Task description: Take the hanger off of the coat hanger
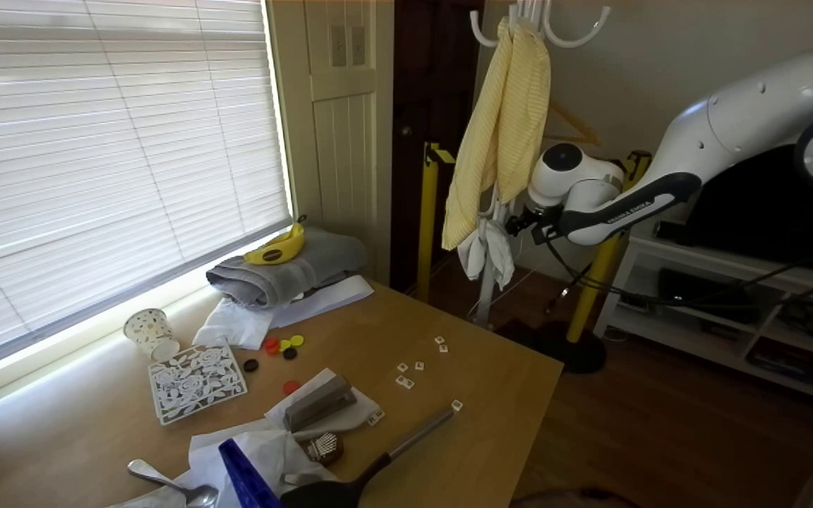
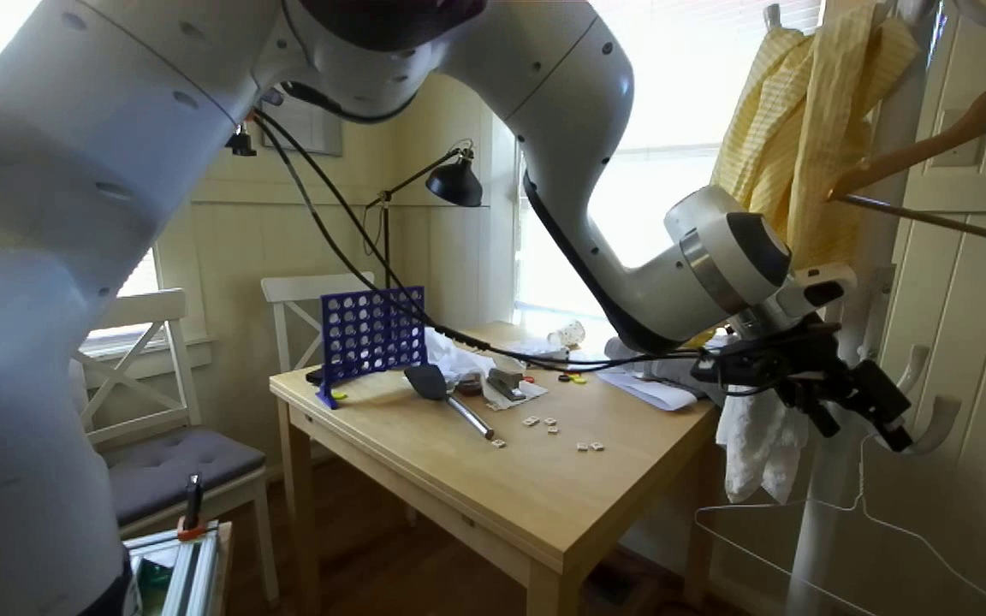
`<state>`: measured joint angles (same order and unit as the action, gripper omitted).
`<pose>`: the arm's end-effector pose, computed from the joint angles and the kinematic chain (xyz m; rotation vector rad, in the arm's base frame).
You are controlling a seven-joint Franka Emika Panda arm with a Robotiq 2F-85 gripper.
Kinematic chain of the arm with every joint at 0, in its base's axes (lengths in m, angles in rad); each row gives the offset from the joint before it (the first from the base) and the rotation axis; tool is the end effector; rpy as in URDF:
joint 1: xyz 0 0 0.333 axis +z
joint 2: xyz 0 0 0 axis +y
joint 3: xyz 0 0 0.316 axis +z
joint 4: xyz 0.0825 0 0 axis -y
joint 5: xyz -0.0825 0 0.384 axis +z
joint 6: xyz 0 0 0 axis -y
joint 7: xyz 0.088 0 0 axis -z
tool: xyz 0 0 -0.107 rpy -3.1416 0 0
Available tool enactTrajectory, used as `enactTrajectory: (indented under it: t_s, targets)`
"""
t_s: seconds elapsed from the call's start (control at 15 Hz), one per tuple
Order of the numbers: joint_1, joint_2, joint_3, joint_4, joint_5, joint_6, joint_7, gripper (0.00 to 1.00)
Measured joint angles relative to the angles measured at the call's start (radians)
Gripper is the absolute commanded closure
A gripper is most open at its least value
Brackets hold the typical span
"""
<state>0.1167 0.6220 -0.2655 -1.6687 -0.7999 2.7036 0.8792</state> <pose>0.7100 -0.0537 0.2887 2.5708 -0.3556 0.7615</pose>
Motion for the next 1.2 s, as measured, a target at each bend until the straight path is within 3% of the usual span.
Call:
enactTrajectory:
  t_s: [0.2, 0.27, 0.8, 1.2]
  targets:
    - [0.027, 0.032, -0.023, 0.038, 0.000, -0.029, 0.026, 0.21]
    - [0.033, 0.036, -0.029, 0.044, 0.000, -0.038, 0.038, 0.39]
    - [0.071, 0.046, -0.053, 0.051, 0.000, -0.084, 0.120, 0.96]
    - [0.088, 0.060, -0.059, 0.051, -0.007, -0.089, 0.158, 0.99]
